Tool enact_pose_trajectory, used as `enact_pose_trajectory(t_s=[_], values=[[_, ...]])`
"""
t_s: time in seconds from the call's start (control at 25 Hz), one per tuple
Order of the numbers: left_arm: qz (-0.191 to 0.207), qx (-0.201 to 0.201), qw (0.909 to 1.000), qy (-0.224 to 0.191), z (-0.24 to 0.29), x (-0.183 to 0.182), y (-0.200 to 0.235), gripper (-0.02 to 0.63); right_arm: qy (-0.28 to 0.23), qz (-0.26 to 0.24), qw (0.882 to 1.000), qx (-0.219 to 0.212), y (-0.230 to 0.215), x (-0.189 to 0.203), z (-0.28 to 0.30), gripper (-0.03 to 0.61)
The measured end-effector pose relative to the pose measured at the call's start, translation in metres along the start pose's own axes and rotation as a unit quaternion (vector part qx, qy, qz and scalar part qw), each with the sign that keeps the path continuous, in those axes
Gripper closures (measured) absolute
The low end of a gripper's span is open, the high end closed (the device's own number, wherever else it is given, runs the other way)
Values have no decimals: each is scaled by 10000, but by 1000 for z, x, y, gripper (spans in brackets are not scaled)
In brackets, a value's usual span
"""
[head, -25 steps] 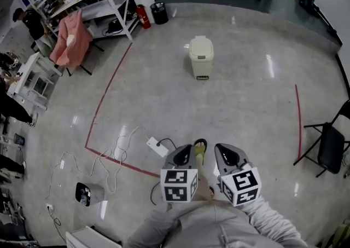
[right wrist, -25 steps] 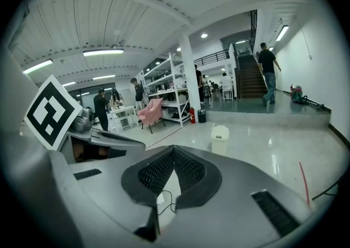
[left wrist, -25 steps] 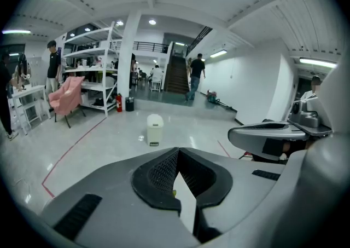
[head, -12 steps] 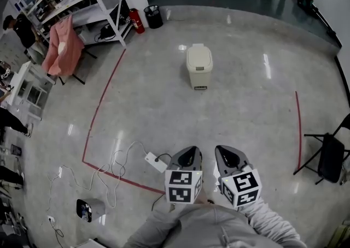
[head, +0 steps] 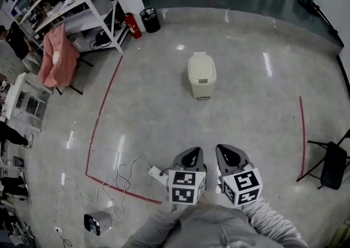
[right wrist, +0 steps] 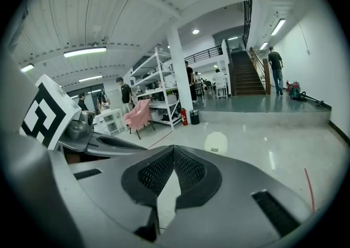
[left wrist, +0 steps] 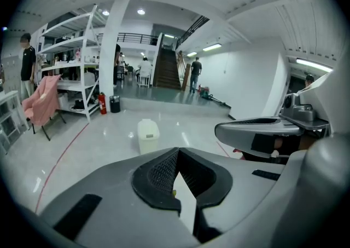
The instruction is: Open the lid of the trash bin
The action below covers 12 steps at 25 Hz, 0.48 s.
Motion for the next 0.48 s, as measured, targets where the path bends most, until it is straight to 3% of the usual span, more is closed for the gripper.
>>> enact_pose_trajectory(t_s=[0.48], values=[[62,171,9998,70,64,-66,54,609,102,-12,9998,173,-40,-50,84,583]])
Point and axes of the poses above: the fingertips, and each gripper's own axes: z forward along the fingers, y to its left, x out of its underside, the point moved 2 cm from there along -z, backward along the fingers, and after that the axes turned 2 degrees about y, right-handed, at the moved point
